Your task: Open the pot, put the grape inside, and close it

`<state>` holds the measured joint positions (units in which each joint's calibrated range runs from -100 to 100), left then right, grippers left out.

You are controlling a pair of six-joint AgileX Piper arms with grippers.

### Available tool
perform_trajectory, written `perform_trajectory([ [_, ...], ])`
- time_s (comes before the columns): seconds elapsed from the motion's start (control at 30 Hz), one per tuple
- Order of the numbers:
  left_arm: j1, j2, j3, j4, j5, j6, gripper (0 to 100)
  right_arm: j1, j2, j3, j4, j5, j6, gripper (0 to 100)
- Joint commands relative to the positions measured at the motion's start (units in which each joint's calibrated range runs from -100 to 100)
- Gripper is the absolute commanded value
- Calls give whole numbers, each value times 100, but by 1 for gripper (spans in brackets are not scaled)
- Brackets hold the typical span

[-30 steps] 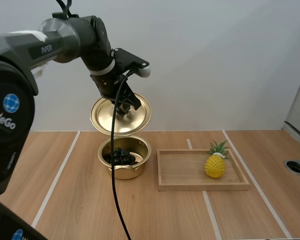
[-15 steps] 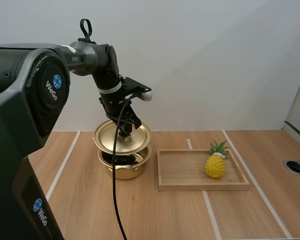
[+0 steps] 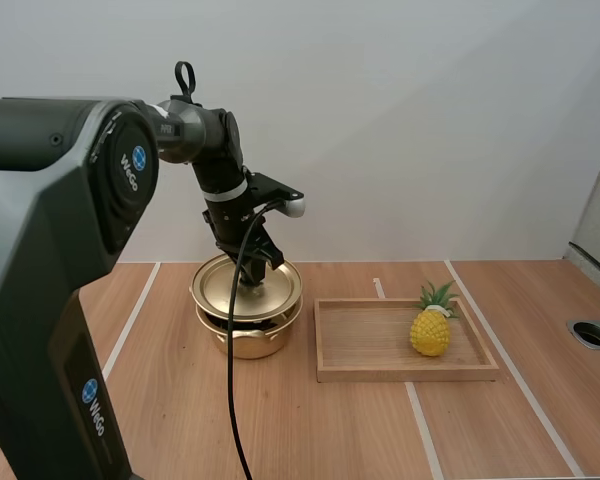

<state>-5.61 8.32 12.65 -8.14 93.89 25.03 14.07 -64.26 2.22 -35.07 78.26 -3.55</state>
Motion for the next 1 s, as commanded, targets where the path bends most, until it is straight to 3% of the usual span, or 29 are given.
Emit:
perform_trajectory([
  [0.0, 5, 65, 2, -103, -147, 27, 0, -19, -51, -61, -78, 26, 18, 0],
  [0.97, 83, 364, 2, -429, 64, 136, 0, -19, -51, -61, -78, 62, 18, 0],
])
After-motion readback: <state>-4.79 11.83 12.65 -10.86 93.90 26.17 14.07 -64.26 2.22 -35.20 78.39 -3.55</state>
